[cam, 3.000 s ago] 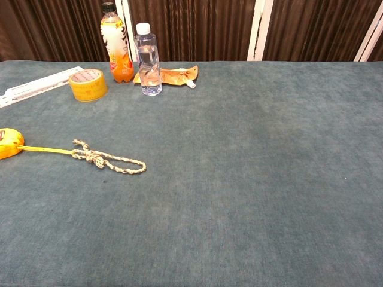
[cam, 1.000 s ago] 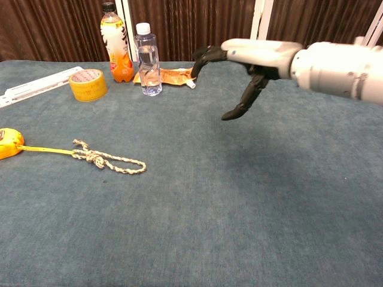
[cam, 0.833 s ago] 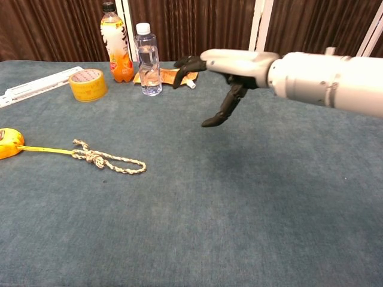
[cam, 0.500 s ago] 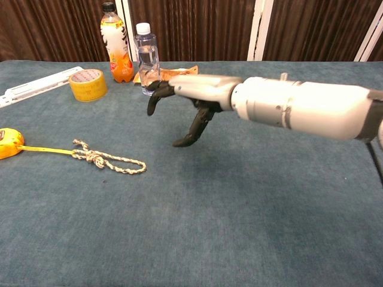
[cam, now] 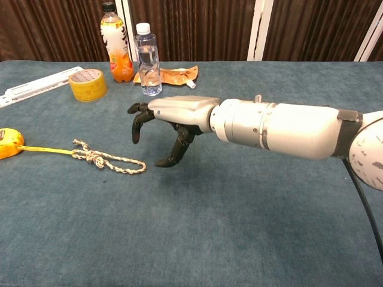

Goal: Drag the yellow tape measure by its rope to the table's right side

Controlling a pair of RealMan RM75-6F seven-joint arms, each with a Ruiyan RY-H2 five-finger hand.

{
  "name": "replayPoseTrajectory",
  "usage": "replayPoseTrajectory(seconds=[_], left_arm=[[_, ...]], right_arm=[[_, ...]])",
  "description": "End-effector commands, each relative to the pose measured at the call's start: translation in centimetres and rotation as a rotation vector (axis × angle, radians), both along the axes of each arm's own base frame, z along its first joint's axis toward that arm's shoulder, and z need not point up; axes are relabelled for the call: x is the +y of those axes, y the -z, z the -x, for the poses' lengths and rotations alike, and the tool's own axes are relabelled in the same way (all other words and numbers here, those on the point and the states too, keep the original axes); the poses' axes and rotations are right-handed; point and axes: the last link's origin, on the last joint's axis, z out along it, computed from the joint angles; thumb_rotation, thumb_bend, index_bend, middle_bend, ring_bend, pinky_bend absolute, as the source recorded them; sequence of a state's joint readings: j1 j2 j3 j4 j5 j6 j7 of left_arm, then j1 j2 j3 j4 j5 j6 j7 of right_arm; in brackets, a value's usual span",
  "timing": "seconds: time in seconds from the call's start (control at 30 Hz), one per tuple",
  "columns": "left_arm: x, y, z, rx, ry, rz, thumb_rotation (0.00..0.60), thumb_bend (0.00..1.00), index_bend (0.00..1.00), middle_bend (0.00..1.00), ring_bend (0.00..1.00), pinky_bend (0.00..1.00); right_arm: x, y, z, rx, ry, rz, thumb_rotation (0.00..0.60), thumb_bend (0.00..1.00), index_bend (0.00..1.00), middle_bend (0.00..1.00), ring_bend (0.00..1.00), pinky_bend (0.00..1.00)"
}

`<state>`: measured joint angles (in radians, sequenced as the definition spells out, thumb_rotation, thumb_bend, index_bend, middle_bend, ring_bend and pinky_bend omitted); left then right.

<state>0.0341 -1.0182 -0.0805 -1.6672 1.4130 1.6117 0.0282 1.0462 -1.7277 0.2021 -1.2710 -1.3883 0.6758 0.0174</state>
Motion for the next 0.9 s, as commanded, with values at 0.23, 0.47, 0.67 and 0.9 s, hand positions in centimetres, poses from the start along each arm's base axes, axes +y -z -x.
replayPoseTrajectory(seconds=[0.23, 0.47, 0.67, 0.9], left_arm=[[-0.2, -0.4, 0.1, -0.012, -0.005, -0.013, 0.6, 0.55, 0.06, 0.0, 0.0, 0.06], [-0.4, -0.7, 0.2, -0.02, -0.011, -0.021, 0.6, 0.55, 0.06, 0.0, 0.0, 0.06], [-0.4, -0.9, 0.4, -0.026, -0.017, -0.024, 0.6, 0.55, 0.06, 0.0, 0.0, 0.06], [-0.6, -1.1, 0.4, -0.031, -0.019, -0.03, 0.6, 0.55, 0.06, 0.0, 0.0, 0.06]], right_arm=[[0.5, 1.4, -0.3, 0.023, -0.007, -0.024, 0.6, 0.42, 0.44, 0.05, 0.03, 0.0], [0.3, 2.7, -0.4, 0.034, 0.004, -0.024, 0.6, 0.46, 0.47, 0.06, 0.03, 0.0], [0.2, 3.2, -0.7, 0.023, 0.013, -0.025, 0.6, 0.46, 0.5, 0.06, 0.04, 0.0], [0.0, 3.4, -0.4, 0.047, 0.006, -0.011, 0.6, 0.46, 0.52, 0.06, 0.04, 0.0]])
